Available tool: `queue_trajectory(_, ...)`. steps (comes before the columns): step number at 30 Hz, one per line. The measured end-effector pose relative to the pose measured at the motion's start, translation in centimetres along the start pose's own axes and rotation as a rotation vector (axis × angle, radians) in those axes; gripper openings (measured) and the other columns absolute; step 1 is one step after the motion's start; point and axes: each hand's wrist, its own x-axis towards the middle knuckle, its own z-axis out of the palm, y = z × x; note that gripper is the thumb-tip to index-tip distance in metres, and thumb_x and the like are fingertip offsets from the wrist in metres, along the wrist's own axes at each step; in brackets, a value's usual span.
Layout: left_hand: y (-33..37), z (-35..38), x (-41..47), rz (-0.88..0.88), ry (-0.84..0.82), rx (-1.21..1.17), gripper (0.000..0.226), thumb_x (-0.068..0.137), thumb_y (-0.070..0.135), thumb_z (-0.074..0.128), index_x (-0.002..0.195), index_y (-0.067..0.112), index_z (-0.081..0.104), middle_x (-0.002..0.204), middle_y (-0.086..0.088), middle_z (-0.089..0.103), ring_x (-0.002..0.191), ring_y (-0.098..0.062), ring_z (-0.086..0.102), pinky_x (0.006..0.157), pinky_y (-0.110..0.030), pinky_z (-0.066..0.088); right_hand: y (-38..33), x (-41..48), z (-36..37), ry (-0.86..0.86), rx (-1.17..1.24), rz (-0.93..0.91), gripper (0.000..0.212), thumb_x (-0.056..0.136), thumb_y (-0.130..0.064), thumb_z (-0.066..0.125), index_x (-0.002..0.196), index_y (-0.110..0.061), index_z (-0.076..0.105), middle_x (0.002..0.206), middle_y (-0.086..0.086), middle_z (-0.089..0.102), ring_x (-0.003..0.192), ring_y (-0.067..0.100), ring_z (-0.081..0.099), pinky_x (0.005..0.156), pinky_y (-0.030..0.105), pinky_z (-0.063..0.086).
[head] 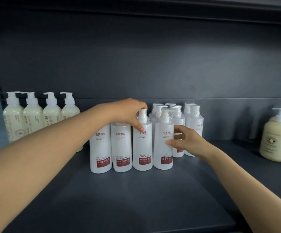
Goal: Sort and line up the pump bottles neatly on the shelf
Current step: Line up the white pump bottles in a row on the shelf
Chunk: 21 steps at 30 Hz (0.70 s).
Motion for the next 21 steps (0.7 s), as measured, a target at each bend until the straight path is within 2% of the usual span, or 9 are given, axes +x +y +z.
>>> queue_trajectory(5, 0.0, 0.1, -0.3, -0.011, -0.010, 0.020, 0.065, 0.069, 0.043, 0.077, 0.122, 0.019, 0.048, 0.116, 0.000, 0.055, 0.101, -0.016, 0.052, 0.079, -0.028, 0.042, -0.4, 0.0, -0.2, 0.007, -0.029, 0.011, 0.033, 0.078, -0.017, 0.074, 0.101, -0.032, 0.057, 0.111, -0.013, 0.064, 0.103, 0.010, 0.061, 0.093, 0.045, 0.051)
queue_trajectory(9, 0.1, 0.1, -0.4, -0.016, -0.013, 0.045, 0.064, 0.070, 0.044, 0.076, 0.122, 0.019, 0.048, 0.116, -0.001, 0.054, 0.099, -0.015, 0.050, 0.084, -0.032, 0.045, -1.1, 0.1, -0.5, -0.008, -0.115, 0.027, 0.035, 0.077, -0.020, 0.075, 0.108, -0.026, 0.058, 0.109, -0.011, 0.065, 0.100, 0.011, 0.063, 0.090, 0.044, 0.053)
queue_trajectory(12, 0.5, -0.1, -0.6, -0.029, -0.026, 0.112, 0.066, 0.072, 0.046, 0.073, 0.124, 0.016, 0.046, 0.115, -0.002, 0.054, 0.106, -0.020, 0.051, 0.089, -0.037, 0.046, -1.7, 0.2, -0.8, -0.041, -0.246, 0.038, 0.032, 0.079, -0.025, 0.073, 0.107, -0.024, 0.057, 0.108, -0.008, 0.063, 0.096, 0.013, 0.064, 0.083, 0.037, 0.056)
queue_trajectory(14, 1.0, -0.3, -0.8, -0.034, -0.023, 0.168, 0.064, 0.073, 0.047, 0.072, 0.124, 0.015, 0.047, 0.112, -0.001, 0.053, 0.106, -0.021, 0.052, 0.085, -0.035, 0.047, -2.4, 0.1, -1.2, -0.076, -0.390, 0.056, 0.034, 0.080, -0.031, 0.071, 0.108, -0.023, 0.055, 0.113, -0.008, 0.059, 0.098, 0.017, 0.063, 0.069, 0.026, 0.054)
queue_trajectory(16, 1.5, -0.6, -1.2, -0.045, -0.011, 0.198, 0.064, 0.074, 0.049, 0.070, 0.123, 0.015, 0.047, 0.111, 0.000, 0.050, 0.105, -0.021, 0.053, 0.083, -0.035, 0.047, -3.2, -0.2, -1.7, -0.115, -0.580, 0.106, 0.042, 0.080, -0.038, 0.068, 0.116, -0.024, 0.051, 0.117, -0.010, 0.052, 0.104, 0.018, 0.058, 0.065, 0.026, 0.053)
queue_trajectory(18, 2.4, -1.3, -1.9, -0.062, 0.020, 0.218, 0.059, 0.077, 0.049, 0.066, 0.122, 0.014, 0.049, 0.115, -0.002, 0.049, 0.104, -0.022, 0.052, 0.081, -0.034, 0.047, -4.0, -0.6, -2.5, -0.155, -0.772, 0.148, 0.055, 0.079, -0.044, 0.065, 0.127, -0.023, 0.047, 0.123, -0.009, 0.048, 0.107, 0.017, 0.053, 0.076, 0.036, 0.056)
queue_trajectory(21, 4.2, -2.6, -3.4, -0.112, 0.089, 0.280, 0.051, 0.085, 0.047, 0.057, 0.122, 0.013, 0.049, 0.121, -0.006, 0.048, 0.106, -0.024, 0.049, 0.079, -0.034, 0.043, -5.7, -2.2, -3.8, -0.190, -1.094, 0.150, 0.063, 0.081, -0.050, 0.060, 0.133, -0.020, 0.044, 0.132, -0.002, 0.050, 0.110, 0.020, 0.054, 0.093, 0.038, 0.048)
